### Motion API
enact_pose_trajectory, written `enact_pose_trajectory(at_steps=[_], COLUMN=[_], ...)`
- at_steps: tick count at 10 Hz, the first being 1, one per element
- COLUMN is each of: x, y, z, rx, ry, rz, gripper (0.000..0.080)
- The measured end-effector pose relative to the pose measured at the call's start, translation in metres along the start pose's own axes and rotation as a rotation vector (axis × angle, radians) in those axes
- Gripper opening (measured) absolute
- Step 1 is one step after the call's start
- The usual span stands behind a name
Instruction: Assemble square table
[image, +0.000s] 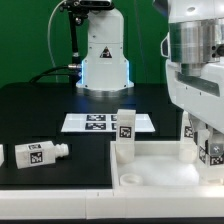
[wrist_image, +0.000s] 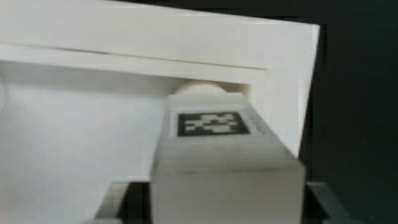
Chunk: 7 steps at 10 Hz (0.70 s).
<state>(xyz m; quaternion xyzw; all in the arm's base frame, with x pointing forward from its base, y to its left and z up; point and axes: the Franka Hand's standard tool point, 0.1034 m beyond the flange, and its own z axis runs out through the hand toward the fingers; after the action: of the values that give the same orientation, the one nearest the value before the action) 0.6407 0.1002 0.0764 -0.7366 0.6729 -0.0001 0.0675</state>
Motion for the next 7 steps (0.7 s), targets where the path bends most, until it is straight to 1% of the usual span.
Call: enact_pose_trajectory(at_steps=[1, 2, 3, 4, 5, 6, 7], x=[0.000, -0.002, -0.012, -0.017, -0.015, -0.015, -0.014], y=[0.000, 0.000, -0.002, -0.001, 0.003, 0.002, 0.002], z=[0.000, 0.000, -0.006, -0.005, 0.001, 0.001, 0.001], rx=[-0.001, 0.001, 0.011, 0.014, 0.006, 0.007, 0.007], ry=[0.000, 0.000, -0.008, -0.012, -0.012, -0.011, -0.009], rz=[-0.011, -0.060, -0.197, -0.387, -0.541, -0.552, -0.629], gripper=[0.0285, 0.0446, 0.0572, 0.0572, 0.0636, 0.0645, 0.0645])
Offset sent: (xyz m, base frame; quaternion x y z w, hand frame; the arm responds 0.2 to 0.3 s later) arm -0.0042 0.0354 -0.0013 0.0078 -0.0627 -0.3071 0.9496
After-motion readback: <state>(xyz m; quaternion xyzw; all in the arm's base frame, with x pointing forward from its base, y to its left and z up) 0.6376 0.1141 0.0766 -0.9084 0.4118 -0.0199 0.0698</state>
